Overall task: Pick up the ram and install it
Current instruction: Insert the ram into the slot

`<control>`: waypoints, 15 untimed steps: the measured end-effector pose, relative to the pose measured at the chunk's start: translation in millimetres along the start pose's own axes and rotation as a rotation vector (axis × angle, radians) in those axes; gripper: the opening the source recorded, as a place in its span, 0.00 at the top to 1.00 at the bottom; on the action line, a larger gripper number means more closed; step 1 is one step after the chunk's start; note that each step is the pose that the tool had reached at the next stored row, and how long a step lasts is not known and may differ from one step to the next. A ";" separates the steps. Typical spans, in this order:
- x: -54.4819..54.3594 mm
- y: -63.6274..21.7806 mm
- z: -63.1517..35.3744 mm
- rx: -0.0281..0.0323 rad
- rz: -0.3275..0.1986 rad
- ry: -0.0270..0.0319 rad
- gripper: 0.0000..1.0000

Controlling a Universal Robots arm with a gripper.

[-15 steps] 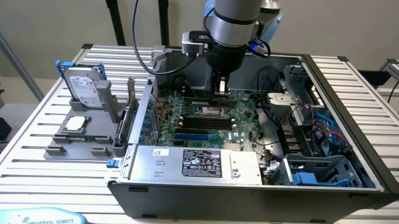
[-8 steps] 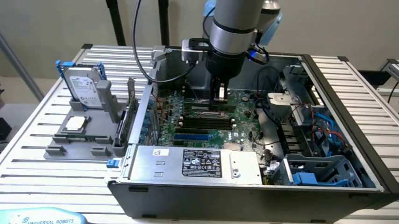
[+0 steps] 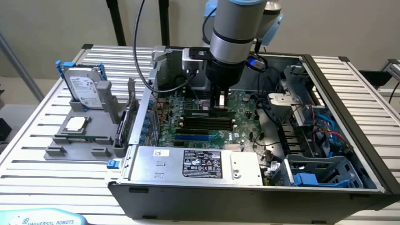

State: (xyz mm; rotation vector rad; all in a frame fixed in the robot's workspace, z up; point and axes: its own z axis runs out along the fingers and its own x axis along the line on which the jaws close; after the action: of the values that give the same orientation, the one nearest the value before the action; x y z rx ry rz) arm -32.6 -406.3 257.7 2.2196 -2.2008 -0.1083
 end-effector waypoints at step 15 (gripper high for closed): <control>2.2 -1.4 22.7 0.0001 -0.001 -0.0009 0.87</control>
State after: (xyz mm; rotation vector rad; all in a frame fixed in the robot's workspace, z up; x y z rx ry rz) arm -32.6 -407.5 234.9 2.2213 -2.2001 -0.1091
